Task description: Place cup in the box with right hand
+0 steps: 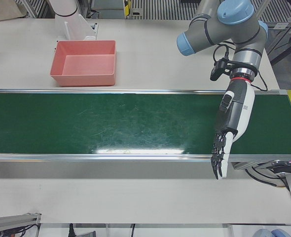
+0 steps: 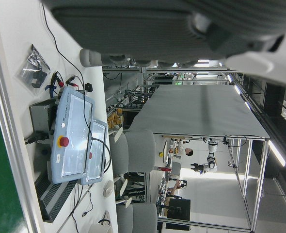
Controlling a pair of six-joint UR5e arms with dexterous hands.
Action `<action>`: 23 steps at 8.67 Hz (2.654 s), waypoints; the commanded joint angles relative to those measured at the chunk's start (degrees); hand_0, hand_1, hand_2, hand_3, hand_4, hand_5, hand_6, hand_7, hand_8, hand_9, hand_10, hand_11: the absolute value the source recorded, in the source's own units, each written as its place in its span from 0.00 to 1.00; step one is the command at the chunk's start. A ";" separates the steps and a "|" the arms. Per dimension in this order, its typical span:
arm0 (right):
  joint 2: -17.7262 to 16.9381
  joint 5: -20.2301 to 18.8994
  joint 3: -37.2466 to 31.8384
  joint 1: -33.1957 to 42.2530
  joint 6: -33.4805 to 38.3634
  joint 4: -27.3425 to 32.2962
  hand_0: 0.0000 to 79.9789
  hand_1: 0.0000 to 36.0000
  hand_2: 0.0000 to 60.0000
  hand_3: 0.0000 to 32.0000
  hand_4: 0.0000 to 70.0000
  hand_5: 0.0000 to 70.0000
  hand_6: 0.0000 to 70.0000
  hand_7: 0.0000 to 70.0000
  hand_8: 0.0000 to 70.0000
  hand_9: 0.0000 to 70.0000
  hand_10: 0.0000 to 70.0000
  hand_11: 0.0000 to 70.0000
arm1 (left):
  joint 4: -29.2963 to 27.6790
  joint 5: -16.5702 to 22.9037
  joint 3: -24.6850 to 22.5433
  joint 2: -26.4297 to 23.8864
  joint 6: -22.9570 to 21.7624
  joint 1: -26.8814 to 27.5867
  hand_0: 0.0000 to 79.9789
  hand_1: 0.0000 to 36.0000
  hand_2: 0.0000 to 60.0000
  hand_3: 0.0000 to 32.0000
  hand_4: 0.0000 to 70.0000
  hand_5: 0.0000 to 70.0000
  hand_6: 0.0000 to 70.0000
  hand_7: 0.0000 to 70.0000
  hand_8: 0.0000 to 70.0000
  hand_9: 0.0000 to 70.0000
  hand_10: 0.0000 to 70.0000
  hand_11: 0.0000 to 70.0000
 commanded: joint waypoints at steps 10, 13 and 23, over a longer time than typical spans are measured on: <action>2.17 0.29 -0.07 -22.16 -16.64 6.03 0.65 0.53 0.36 0.00 0.40 0.07 0.06 0.18 0.00 0.02 0.06 0.11 | 0.03 0.00 0.00 -0.06 0.00 0.04 0.00 0.00 0.00 0.00 0.00 0.00 0.00 0.00 0.00 0.00 0.00 0.00; 2.08 0.20 -0.07 -22.16 -16.55 6.03 0.65 0.52 0.35 0.00 0.38 0.07 0.07 0.21 0.00 0.02 0.05 0.10 | 0.03 0.00 0.00 -0.06 0.00 0.04 0.00 0.00 0.00 0.00 0.00 0.00 0.00 0.00 0.00 0.00 0.00 0.00; -9.85 -0.76 4.70 4.58 -2.03 0.62 0.67 0.53 0.51 0.00 0.84 0.07 0.18 0.74 0.05 0.20 0.14 0.23 | -0.06 0.00 0.00 -0.06 0.00 -0.05 0.00 0.00 0.00 0.00 0.00 0.00 0.00 0.00 0.00 0.00 0.00 0.00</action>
